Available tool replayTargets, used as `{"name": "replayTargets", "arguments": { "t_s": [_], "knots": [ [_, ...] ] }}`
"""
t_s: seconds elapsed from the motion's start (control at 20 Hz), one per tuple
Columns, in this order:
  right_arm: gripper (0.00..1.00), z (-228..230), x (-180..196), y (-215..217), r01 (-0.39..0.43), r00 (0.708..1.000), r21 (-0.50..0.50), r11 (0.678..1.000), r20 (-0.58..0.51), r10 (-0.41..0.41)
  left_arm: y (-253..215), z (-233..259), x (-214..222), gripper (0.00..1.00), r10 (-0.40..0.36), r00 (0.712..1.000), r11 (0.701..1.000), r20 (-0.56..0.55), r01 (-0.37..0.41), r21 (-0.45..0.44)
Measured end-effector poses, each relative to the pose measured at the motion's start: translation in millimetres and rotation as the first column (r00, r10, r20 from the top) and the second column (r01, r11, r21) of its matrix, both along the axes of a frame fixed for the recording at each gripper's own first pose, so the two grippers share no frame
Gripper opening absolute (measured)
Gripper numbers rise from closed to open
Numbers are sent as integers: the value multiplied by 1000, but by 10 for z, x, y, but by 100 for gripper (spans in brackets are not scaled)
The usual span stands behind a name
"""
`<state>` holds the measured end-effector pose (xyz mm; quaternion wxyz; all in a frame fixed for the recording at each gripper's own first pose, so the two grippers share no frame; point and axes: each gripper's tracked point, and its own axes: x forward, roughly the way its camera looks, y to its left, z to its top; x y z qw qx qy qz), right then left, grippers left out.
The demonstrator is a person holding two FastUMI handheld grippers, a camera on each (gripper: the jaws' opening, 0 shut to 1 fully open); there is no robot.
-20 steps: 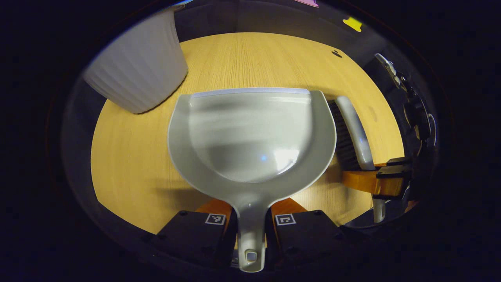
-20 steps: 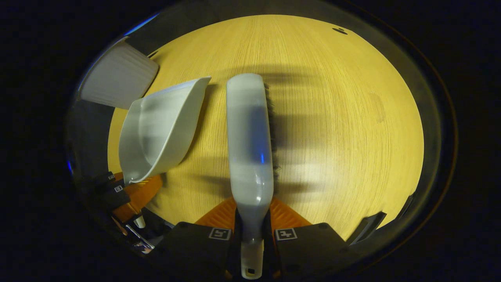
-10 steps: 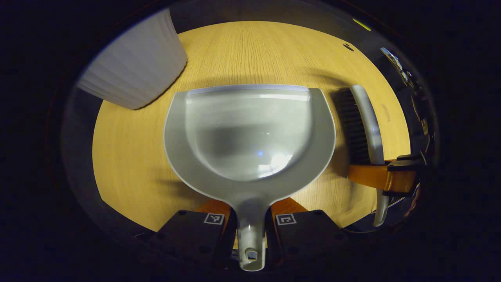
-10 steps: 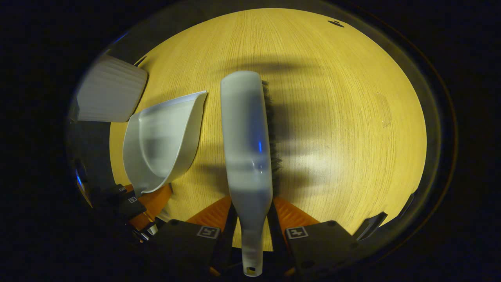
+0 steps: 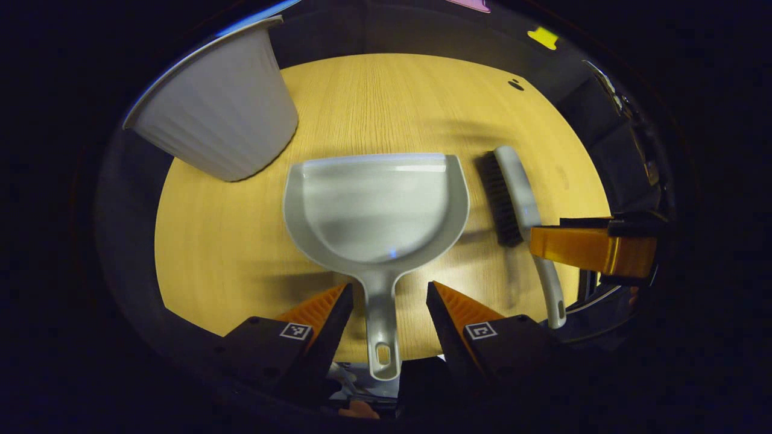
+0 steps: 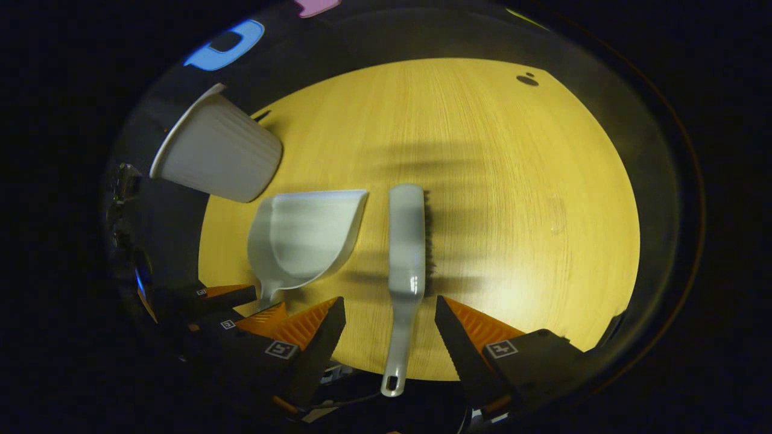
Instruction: Pick up the small broom and dustpan from the desktop, sweep the trash into the dustpan with the broom, and then empty the trash into the garbage bin.
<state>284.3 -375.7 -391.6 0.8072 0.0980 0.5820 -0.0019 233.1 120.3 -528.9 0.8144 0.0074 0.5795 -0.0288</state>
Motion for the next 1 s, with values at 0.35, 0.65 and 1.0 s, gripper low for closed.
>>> {"name": "replayTargets", "arguments": {
  "t_s": [0.35,0.65,1.0],
  "knots": [
    [96,1277,40,261,-71,906,-161,984,401,131,-271,1492,-169,75,20,920,995,392,19,-96],
    [96,2431,69,839,-69,641,-186,980,744,186,-125,2784,-498,75,51,621,998,782,4,-68],
    [96,2966,-84,1045,-76,450,-227,971,861,237,-327,2941,-755,72,-13,399,994,917,-95,55]
  ]
}}
